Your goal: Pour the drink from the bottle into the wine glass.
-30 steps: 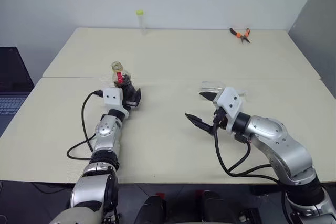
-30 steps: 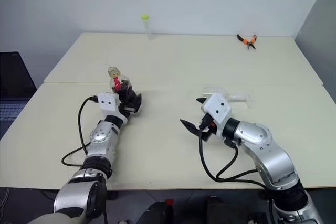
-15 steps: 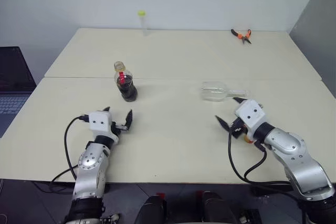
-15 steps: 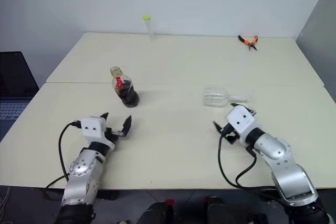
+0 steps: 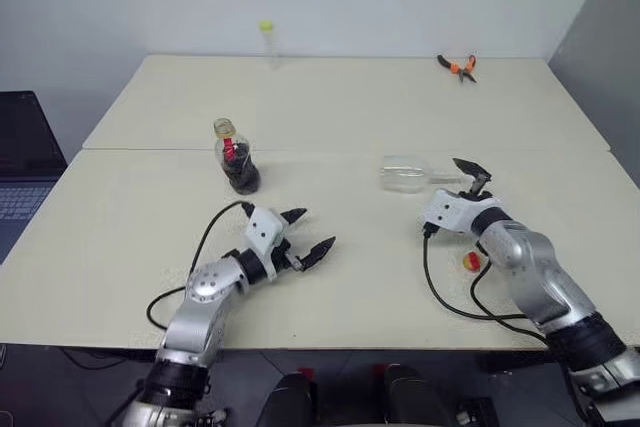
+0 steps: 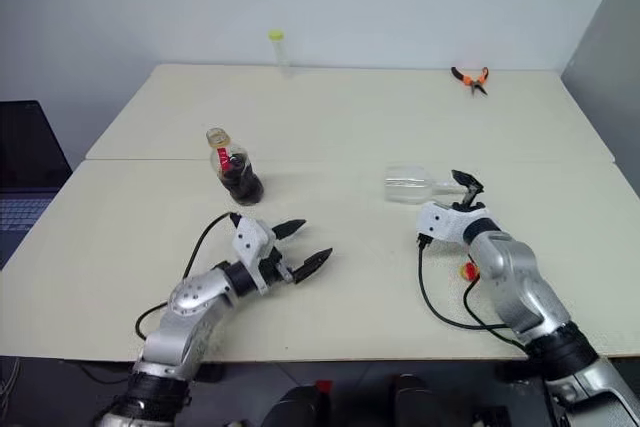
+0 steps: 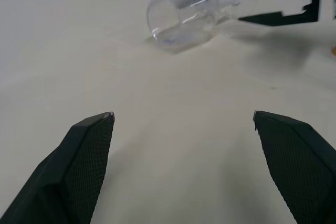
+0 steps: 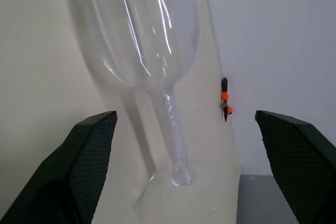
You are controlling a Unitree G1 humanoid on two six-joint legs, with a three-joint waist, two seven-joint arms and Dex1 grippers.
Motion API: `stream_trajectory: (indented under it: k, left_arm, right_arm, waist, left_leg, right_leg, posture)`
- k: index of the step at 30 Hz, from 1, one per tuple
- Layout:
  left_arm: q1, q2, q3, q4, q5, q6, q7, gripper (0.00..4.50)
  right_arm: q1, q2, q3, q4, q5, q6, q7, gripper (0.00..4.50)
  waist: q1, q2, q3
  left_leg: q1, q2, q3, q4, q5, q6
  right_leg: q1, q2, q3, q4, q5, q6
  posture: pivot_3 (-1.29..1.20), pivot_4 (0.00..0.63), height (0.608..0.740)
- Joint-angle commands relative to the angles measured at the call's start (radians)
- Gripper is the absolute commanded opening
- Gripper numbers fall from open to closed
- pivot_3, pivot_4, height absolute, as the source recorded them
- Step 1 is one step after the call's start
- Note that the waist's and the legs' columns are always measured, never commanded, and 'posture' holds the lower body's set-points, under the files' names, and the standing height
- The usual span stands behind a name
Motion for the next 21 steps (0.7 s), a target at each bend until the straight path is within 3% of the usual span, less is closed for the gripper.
stream_trajectory:
  k: [1,12,15,21]
  left_arm:
    - [-0.065,0.021,-0.001,0.022,-0.023,-0.002,-0.075,4.49]
    - [-0.183,0.003,-0.005,0.098,-0.028,-0.013,-0.173,4.49]
    - [-0.192,-0.006,0.000,0.117,-0.019,-0.026,-0.163,4.50]
    - [-0.184,-0.015,0.004,0.124,-0.016,-0.037,-0.146,4.50]
  right_arm:
    - [-0.055,0.035,0.019,0.072,-0.085,-0.008,-0.060,4.50]
    - [-0.191,0.126,0.073,0.372,-0.220,-0.011,-0.186,4.50]
    - [-0.183,0.142,0.064,0.393,-0.212,0.002,-0.194,3.88]
    - [-0.162,0.159,0.050,0.397,-0.204,0.034,-0.214,1.75]
  waist:
    - [0.000,0.000,0.000]
    - [-0.005,0.000,0.000]
    - [-0.006,0.000,0.000]
    - [-0.005,0.000,0.000]
  left_leg:
    - [0.000,0.000,0.000,0.000,0.000,0.000]
    - [0.000,0.000,0.001,0.000,0.000,0.000]
    - [0.001,0.000,0.001,0.000,0.000,0.000]
    - [0.000,0.000,0.001,0.000,0.000,0.000]
  right_leg:
    - [0.000,0.000,0.000,0.000,0.000,0.000]
    - [0.000,0.000,0.001,0.000,0.000,0.000]
    - [0.000,0.000,0.001,0.000,0.000,0.000]
    - [0.000,0.000,0.001,0.000,0.000,0.000]
  posture:
    - [0.00,0.150,0.740]
    - [0.00,0.150,0.740]
    - [0.00,0.150,0.740]
    - [0.00,0.150,0.740]
